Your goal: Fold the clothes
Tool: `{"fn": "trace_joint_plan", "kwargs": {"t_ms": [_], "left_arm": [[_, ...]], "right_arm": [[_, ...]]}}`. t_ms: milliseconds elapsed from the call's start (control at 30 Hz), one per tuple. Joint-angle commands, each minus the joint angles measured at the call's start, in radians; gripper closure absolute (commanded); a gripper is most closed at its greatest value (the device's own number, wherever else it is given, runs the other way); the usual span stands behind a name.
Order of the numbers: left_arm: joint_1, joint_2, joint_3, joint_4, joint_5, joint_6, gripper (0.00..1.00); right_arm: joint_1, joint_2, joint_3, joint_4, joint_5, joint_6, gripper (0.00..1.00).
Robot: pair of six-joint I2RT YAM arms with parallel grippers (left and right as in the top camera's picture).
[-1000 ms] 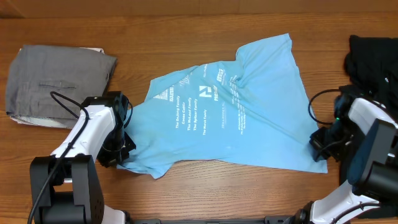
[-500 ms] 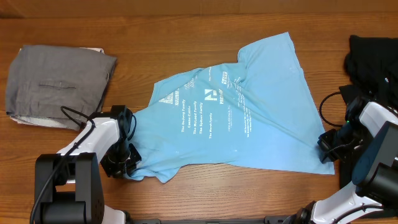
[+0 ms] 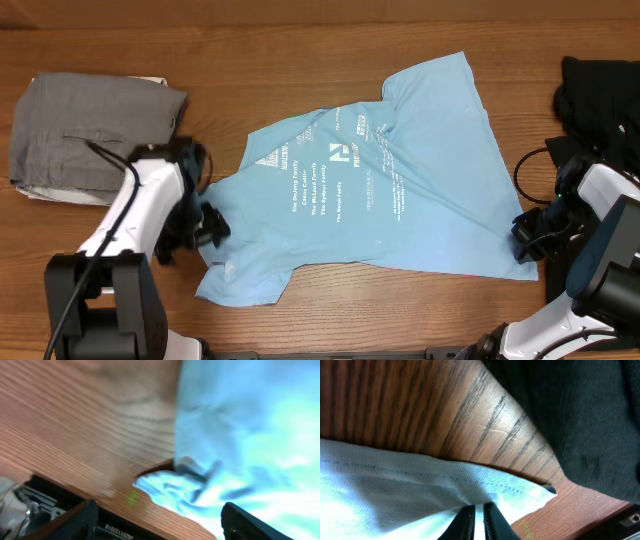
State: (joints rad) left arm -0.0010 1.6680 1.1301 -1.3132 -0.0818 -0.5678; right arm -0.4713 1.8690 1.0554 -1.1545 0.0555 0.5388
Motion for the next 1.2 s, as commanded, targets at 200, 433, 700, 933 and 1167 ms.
{"fn": "trace_joint_plan", "kwargs": {"t_ms": [200,433,700,933,1167], "left_arm": [[-0.067,-0.015,0.214,0.053,0.212,0.238,0.26],[-0.102,-0.015,0.266,0.22,0.238,0.285,0.32],[-0.132,0.01,0.266,0.447,0.198,0.304,0.96],[-0.172,0.135,0.266,0.612,0.153,0.31,0.96],[-0.169,0.292,0.266,0.682,0.15,0.315,0.96]], "right_arm": [[-0.01,0.033,-0.018,0.068,-0.048,-0.079,0.86],[-0.007,0.015,0.176,-0.096,-0.174,-0.106,0.8],[0.08,0.013,0.402,-0.199,-0.304,-0.232,0.7],[0.2,0.013,0.404,-0.114,-0.304,-0.232,0.0],[0.22,0.013,0.404,0.006,-0.304,-0.232,0.0]]}}
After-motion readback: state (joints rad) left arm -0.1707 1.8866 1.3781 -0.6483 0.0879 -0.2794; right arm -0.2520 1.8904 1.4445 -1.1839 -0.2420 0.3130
